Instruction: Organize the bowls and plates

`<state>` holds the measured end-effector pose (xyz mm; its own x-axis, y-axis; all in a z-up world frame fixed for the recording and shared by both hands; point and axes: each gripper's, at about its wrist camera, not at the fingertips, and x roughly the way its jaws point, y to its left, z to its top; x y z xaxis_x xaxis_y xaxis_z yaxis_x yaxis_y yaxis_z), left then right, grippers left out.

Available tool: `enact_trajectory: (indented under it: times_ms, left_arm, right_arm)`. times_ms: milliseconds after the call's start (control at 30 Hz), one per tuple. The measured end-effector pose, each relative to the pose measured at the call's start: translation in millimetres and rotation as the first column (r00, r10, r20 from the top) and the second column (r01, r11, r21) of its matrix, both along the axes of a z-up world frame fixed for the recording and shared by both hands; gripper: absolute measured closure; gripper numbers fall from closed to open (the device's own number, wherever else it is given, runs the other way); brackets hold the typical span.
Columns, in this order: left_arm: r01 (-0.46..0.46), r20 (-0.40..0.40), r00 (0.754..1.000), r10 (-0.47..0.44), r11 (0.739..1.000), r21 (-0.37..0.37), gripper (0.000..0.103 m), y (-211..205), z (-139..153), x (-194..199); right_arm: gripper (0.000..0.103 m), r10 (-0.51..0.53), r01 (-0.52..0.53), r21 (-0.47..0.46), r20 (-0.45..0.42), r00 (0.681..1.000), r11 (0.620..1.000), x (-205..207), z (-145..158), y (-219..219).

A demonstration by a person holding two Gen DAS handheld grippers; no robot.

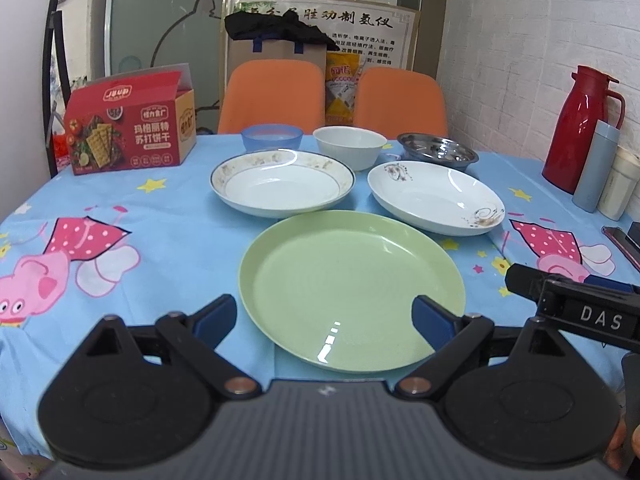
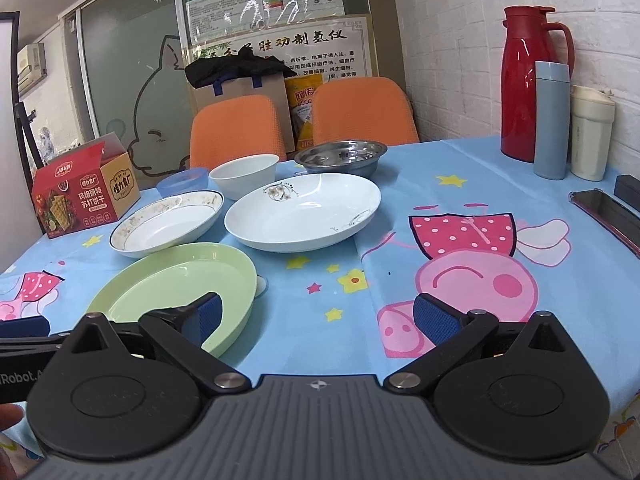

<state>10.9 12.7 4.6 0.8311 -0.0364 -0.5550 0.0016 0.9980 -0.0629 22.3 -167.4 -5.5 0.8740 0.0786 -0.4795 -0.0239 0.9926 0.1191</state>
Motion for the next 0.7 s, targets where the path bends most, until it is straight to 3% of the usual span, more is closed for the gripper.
enact_trajectory:
  times_ms: [300,700]
  left_arm:
    - [-0.019,-0.051,0.999,0.018,1.000,-0.018,0.010,31.0,8.0,16.2]
    - [-0.026,-0.134,0.991,0.021,0.999,-0.035,0.010,58.2,-1.1,52.8]
  right_arm:
    - [0.000,0.044,-0.044,-0.018,-0.041,0.998,0.999,13.2,7.3,1.6]
    - [0.000,0.204,-0.217,-0.089,-0.143,0.969,0.972,49.0,-9.9,46.9]
